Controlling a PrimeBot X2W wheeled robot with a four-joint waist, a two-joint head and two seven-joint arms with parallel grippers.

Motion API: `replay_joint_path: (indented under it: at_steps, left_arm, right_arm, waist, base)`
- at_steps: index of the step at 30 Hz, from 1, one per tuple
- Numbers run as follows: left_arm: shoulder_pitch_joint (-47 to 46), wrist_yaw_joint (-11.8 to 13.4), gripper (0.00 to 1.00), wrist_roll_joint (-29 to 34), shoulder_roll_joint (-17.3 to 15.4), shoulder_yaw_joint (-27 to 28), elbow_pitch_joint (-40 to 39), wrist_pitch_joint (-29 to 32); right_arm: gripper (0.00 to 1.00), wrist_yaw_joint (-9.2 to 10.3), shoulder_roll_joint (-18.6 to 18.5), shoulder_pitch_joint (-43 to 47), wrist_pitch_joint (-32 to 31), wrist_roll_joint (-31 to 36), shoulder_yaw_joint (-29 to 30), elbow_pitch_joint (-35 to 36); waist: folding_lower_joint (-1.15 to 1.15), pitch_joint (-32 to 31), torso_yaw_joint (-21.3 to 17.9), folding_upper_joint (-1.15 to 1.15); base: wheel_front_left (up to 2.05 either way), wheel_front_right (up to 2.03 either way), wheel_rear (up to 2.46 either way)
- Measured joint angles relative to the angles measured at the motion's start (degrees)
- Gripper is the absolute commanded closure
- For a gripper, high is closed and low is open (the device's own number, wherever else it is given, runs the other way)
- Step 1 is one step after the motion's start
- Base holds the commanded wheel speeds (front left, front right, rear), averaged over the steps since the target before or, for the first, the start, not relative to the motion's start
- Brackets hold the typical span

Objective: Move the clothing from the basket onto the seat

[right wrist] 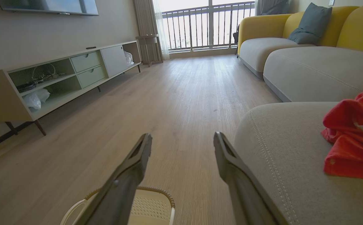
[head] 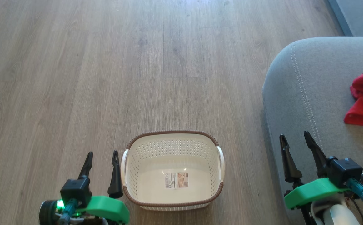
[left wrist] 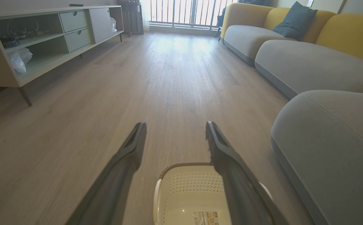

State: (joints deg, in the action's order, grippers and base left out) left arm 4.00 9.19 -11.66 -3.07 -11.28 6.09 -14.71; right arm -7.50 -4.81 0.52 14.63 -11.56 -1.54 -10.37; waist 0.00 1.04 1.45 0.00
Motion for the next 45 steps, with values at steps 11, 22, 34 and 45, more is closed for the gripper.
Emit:
replay_joint_path:
  at_steps: [11,22,34,45]
  left_arm:
    - [0.0,-0.93,0.0,-0.98,0.0,0.16,0.04,0.0]
    - [0.01,-0.94,0.0,-1.54,0.0,0.18,0.33,0.0]
    - [0.01,-0.94,0.0,-2.14,0.0,0.3,0.65,0.0]
    - [0.63,-1.94,1.0,-2.71,-0.01,0.11,3.52,0.02]
  right_arm:
    - [0.0,0.0,0.0,0.0,0.0,0.0,-0.07,-0.14]
    - [0.0,0.0,-0.08,0.0,0.0,0.0,-0.46,-0.3]
    - [0.0,0.0,-0.51,0.0,0.0,0.36,-0.16,-0.38]
    - [1.0,0.0,-0.21,0.66,-0.04,0.42,-0.82,-3.53]
  waist:
    - [0.0,0.03,-0.19,0.0]
    - [0.0,0.1,-0.11,0.0]
    - [0.0,0.27,-0.18,0.0]
    - [0.0,0.25,-0.15,0.0]
  base:
    - [0.0,0.0,0.0]
    - [0.0,0.0,0.0]
    - [0.0,0.0,0.0]
    - [0.0,0.0,0.0]
